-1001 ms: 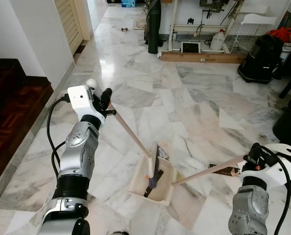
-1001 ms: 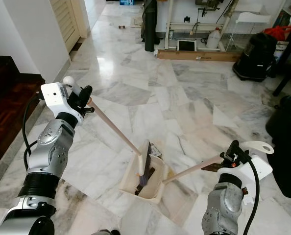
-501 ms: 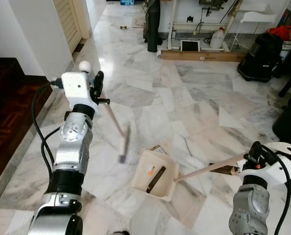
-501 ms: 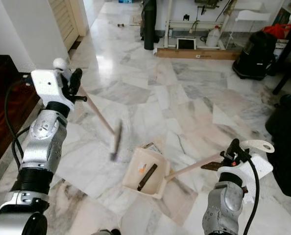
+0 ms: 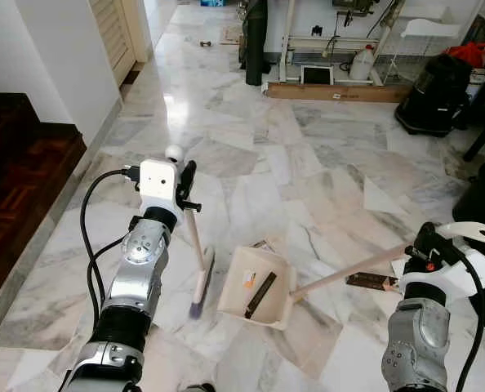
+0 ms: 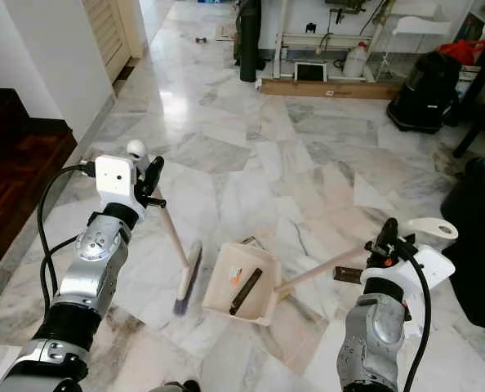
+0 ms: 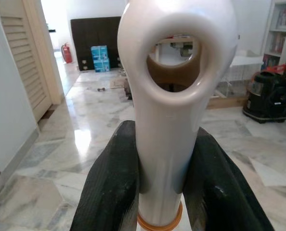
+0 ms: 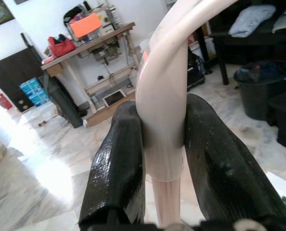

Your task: Sweep floor

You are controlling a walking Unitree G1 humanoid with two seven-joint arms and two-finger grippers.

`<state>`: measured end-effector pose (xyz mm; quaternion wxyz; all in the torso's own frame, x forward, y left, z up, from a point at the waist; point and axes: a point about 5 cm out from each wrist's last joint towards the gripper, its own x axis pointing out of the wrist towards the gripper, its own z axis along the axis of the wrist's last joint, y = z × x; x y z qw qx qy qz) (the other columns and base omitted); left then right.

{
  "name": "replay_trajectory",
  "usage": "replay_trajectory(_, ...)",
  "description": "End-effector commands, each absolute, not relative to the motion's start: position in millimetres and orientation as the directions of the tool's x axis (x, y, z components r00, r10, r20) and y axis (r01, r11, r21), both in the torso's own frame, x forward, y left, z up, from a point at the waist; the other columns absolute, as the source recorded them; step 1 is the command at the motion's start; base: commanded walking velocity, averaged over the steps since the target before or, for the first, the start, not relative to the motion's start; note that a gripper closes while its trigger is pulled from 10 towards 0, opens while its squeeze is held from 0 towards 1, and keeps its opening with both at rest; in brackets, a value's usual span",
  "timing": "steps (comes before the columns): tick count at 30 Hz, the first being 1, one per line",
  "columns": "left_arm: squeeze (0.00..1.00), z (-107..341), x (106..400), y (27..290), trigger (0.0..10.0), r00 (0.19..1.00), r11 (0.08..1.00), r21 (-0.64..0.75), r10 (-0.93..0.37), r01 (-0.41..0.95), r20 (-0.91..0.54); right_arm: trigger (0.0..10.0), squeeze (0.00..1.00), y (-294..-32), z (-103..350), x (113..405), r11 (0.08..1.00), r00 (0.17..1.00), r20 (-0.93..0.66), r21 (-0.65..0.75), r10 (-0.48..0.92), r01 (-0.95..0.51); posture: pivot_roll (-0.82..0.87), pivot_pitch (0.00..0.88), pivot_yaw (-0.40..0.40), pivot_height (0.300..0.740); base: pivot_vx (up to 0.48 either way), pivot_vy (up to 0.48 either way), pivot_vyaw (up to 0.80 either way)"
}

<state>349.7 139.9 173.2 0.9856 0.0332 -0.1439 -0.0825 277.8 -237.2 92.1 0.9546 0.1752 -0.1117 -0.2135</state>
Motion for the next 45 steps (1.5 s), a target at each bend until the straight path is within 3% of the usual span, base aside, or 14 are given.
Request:
replay_trajectory(1,0.0,183,350,140,10.0,0.926,0.986,0.091,-0.165,0.143,0.34,10.0,0.0,-236,109,282,0.867,0.881,0.207,0.374,-0.425,0.33,0.05,0.066,-0.03,0.74,0.0,0.0,0.0)
replay_trajectory(10,0.0,177,347,134,10.0,0.929,0.986,0.072,-0.166,0.15,0.331,10.0,0.0,-224,123,288,0.941,0.913,0.277,0.243,-0.299,0.234,0.04,0.052,-0.036,0.74,0.0,0.0,0.0)
replay_trajectory(31,0.0,180,345,137,10.0,0.922,0.985,0.091,-0.171,0.149,0.346,10.0,0.0,-219,133,295,0.926,0.899,0.304,0.306,-0.314,0.22,0.05,0.023,-0.017,0.74,0.0,0.0,0.0)
replay_trajectory(45,0.0,189,346,132,10.0,0.912,0.987,0.047,-0.16,0.153,0.378,10.0,0.0,-215,129,292,0.916,0.899,0.287,0.328,-0.331,0.233,0.06,0.067,-0.016,0.74,0.0,0.0,0.0)
